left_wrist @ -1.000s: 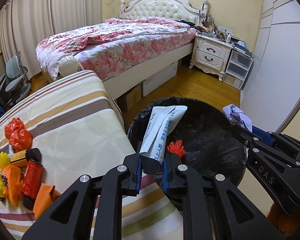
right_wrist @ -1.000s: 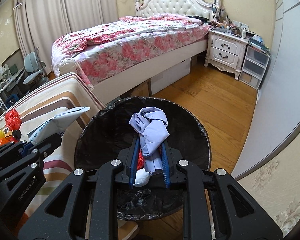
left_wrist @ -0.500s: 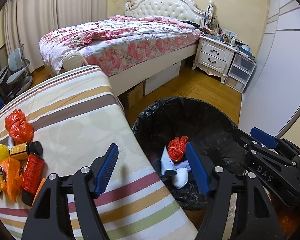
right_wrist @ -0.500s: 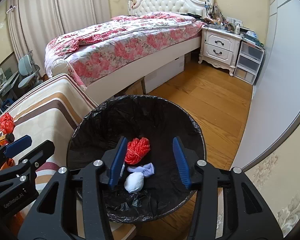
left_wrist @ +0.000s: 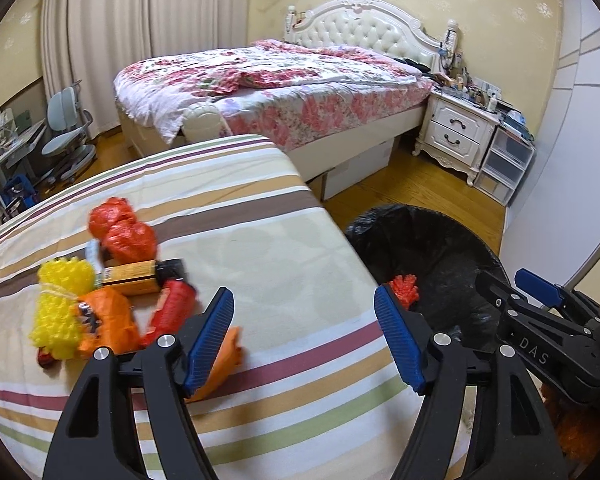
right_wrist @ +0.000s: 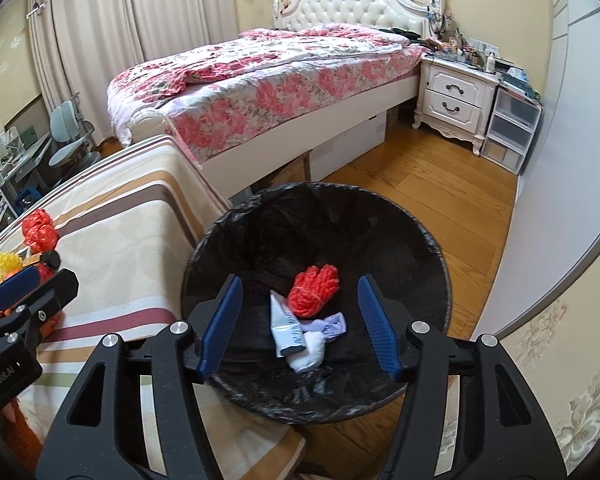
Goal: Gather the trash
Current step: 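Move both open grippers back toward the remaining trash on the bed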
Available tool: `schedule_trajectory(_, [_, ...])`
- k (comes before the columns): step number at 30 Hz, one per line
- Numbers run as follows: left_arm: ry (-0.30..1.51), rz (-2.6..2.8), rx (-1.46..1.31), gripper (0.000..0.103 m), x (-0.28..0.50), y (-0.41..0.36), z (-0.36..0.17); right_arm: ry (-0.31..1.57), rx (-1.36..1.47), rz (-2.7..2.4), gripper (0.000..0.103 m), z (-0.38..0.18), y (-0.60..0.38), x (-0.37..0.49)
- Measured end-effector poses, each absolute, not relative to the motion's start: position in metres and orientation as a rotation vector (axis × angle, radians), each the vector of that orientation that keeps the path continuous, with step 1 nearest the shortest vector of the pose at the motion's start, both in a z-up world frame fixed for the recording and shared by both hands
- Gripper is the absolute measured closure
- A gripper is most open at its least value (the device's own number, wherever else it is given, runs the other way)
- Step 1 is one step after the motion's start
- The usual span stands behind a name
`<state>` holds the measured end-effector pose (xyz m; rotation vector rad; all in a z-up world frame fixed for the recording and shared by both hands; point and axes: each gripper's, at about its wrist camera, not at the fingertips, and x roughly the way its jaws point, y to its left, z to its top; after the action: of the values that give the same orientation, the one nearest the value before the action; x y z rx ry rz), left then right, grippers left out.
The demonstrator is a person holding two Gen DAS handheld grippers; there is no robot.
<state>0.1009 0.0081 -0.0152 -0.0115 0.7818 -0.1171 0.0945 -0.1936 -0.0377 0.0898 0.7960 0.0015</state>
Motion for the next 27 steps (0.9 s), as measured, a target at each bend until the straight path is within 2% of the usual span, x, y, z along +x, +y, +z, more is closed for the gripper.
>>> schedule_trajectory(27, [0.787,0.191,-0.143,0.032,0.045,0.174,-0.02,0.821,-0.024,0.266,0.044,-0.025,-0.053,0.072])
